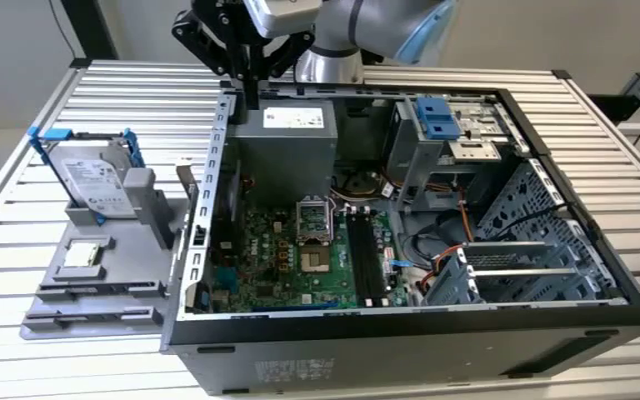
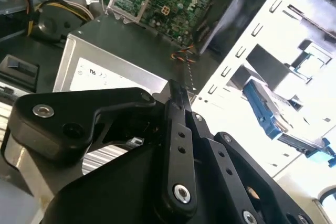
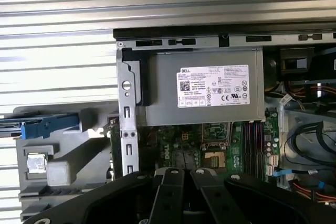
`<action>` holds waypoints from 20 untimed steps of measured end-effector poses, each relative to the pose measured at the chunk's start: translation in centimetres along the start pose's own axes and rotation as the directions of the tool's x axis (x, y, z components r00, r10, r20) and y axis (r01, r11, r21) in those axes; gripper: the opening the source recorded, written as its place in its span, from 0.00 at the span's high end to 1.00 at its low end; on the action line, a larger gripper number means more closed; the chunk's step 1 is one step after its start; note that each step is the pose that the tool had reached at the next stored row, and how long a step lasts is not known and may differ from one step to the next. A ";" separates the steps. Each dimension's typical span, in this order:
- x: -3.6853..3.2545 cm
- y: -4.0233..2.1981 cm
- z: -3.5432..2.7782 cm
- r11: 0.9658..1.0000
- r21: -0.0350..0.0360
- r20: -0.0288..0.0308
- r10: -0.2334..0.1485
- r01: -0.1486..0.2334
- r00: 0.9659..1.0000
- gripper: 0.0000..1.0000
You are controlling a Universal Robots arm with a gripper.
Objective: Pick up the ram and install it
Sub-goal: 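Reach for the ram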
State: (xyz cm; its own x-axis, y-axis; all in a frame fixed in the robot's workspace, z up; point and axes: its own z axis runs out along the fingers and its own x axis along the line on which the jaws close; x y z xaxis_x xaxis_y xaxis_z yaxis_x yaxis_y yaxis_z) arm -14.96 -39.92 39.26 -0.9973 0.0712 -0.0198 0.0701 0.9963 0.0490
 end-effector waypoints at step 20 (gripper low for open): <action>8.85 -1.62 -0.23 1.000 0.000 0.000 0.000 0.000 1.000 1.00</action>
State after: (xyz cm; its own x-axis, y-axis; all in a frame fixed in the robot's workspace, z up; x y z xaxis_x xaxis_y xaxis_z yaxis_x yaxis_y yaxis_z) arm -23.90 -40.92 39.24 -0.9973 0.0712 -0.0198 0.0701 0.9963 0.0489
